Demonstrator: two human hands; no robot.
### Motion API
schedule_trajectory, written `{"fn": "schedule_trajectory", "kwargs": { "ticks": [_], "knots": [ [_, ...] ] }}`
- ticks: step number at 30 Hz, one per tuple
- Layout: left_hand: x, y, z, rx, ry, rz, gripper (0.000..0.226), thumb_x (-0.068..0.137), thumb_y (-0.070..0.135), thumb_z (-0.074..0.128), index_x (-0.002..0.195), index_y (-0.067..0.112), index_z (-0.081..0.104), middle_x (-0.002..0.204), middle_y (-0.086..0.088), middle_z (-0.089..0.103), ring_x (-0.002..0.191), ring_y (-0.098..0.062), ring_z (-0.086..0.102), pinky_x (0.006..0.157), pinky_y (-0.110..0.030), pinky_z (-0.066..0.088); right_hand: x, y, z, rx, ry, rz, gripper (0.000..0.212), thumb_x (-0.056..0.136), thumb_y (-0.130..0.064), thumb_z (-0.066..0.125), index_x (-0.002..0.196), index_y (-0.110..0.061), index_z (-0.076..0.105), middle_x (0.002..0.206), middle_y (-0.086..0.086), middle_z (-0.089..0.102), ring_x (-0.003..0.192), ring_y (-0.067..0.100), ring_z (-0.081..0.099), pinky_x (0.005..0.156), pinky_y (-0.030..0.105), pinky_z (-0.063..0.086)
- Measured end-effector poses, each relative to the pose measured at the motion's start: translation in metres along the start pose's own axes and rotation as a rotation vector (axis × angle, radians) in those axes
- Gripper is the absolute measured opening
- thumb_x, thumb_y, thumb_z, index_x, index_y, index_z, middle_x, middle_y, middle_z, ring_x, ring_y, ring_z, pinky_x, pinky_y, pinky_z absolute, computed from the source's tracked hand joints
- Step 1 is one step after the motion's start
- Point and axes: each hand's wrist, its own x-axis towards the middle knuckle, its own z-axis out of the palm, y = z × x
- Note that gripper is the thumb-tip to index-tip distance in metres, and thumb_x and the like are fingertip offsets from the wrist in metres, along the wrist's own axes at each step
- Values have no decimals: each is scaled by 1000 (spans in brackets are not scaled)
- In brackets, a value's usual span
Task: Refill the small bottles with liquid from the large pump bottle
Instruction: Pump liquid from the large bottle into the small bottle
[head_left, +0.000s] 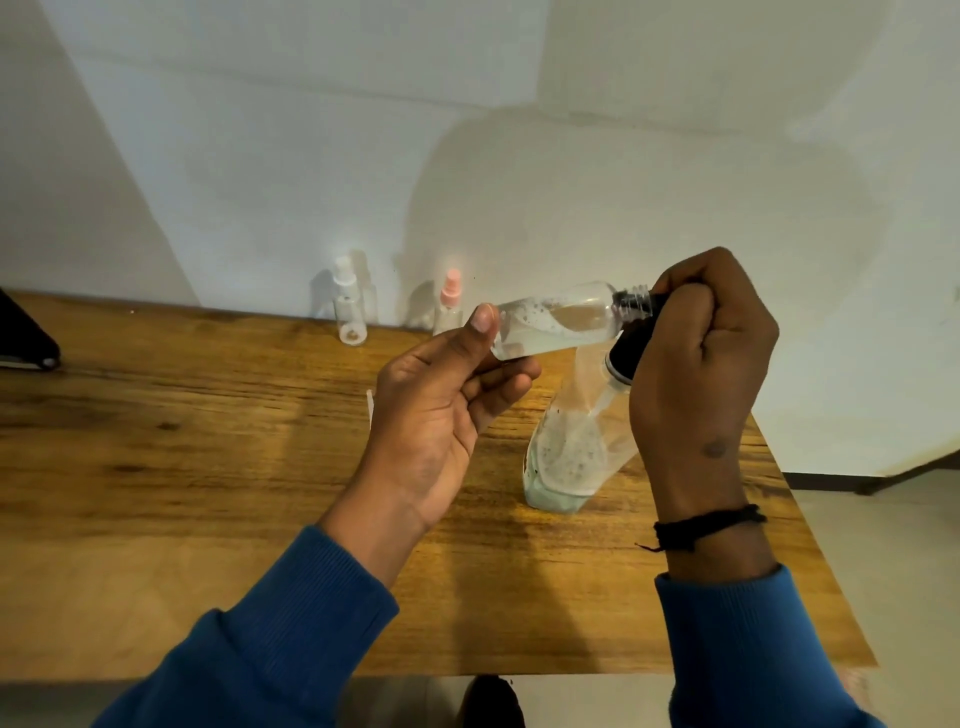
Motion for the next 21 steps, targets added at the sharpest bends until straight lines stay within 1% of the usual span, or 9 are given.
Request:
{"fn": "schedule_trajectory", "kwargs": {
  "ticks": [4, 9, 12, 15, 18, 21],
  "knots": [
    [0, -1, 0, 1, -3, 3, 33, 76, 28, 71, 101, 4, 72, 94, -19, 73, 77, -23, 72, 66, -24, 60, -1, -2, 1, -3, 20, -15, 26, 90, 12, 33, 76, 4, 53, 53, -9, 40, 46, -2, 43, 48, 5, 28],
    [-1, 0, -1, -4, 2, -3, 31, 76, 27, 72, 97, 4, 74, 94, -19, 73, 78, -23, 72, 65, -24, 60, -2, 1, 2, 22, 21, 14, 26, 90, 10, 33, 75, -1, 51, 51, -12, 43, 45, 0, 42, 45, 8, 28],
    [0, -1, 1, 6, -6, 0, 31, 77, 27, 71, 98, 6, 73, 93, -18, 73, 78, -23, 72, 66, -24, 60, 1, -2, 0, -20, 8, -15, 26, 90, 11, 33, 75, 1, 52, 53, -9, 41, 47, -1, 43, 47, 6, 27],
    [1, -2, 1, 1, -4, 3, 32, 76, 27, 71, 100, 5, 72, 93, -18, 73, 76, -23, 72, 66, -24, 60, 0, -4, 1, -1, 15, -9, 26, 90, 13, 32, 76, 5, 53, 56, -2, 38, 46, -2, 42, 46, 6, 27],
    [1, -2, 0, 6, -1, 3, 34, 76, 28, 71, 99, 4, 72, 93, -18, 74, 77, -22, 72, 65, -23, 60, -3, -1, 3, 30, 21, 25, 25, 90, 13, 32, 76, 7, 52, 54, -8, 38, 45, -1, 41, 45, 6, 27],
    [0, -1, 0, -1, -6, 1, 33, 75, 28, 71, 98, 4, 73, 94, -18, 74, 77, -23, 72, 65, -23, 60, 0, 0, 0, 4, 10, 12, 25, 90, 10, 33, 75, 2, 51, 51, -10, 42, 46, -1, 43, 45, 7, 27]
  ]
}}
